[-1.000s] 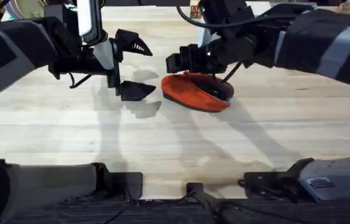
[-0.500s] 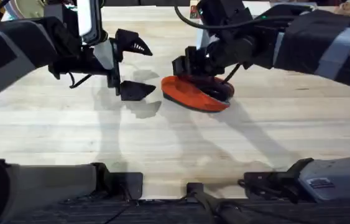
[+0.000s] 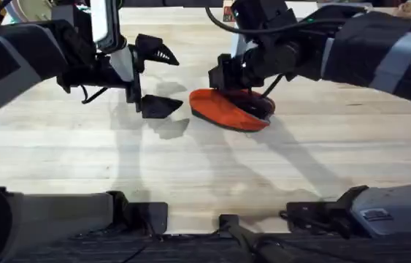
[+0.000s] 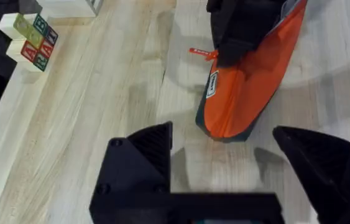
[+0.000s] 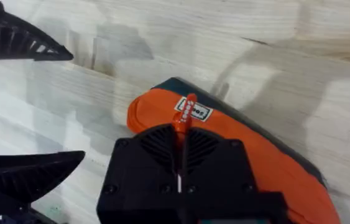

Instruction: Unzip the bag, pick up the pens from the table one at a time and place them inside, then zip the bag closed.

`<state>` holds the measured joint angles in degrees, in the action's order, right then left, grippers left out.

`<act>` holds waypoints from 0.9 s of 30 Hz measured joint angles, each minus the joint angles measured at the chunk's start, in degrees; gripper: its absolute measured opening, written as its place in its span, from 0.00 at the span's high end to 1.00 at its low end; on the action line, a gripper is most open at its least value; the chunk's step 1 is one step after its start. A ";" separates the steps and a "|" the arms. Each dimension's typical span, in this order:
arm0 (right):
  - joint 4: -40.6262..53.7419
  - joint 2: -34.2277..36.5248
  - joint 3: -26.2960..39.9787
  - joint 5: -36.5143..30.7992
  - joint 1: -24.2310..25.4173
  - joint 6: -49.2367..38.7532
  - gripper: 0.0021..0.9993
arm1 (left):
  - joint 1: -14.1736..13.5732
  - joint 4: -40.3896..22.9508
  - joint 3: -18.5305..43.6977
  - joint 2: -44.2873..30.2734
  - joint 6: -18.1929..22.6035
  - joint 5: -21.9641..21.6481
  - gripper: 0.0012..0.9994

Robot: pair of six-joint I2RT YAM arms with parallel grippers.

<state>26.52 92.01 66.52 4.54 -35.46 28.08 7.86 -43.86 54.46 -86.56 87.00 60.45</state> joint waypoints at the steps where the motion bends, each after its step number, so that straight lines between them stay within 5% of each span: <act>1: -0.17 0.00 0.00 0.00 -0.01 -0.01 0.97 | 0.00 0.00 0.00 0.00 0.00 0.00 0.01; 27: 0.17 -5.01 0.00 -0.02 -0.01 -0.05 0.97 | 0.00 -1.01 0.00 0.00 0.00 0.00 0.01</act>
<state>26.70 87.00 66.52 4.51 -35.46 28.03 7.86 -44.86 54.46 -86.56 87.00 60.45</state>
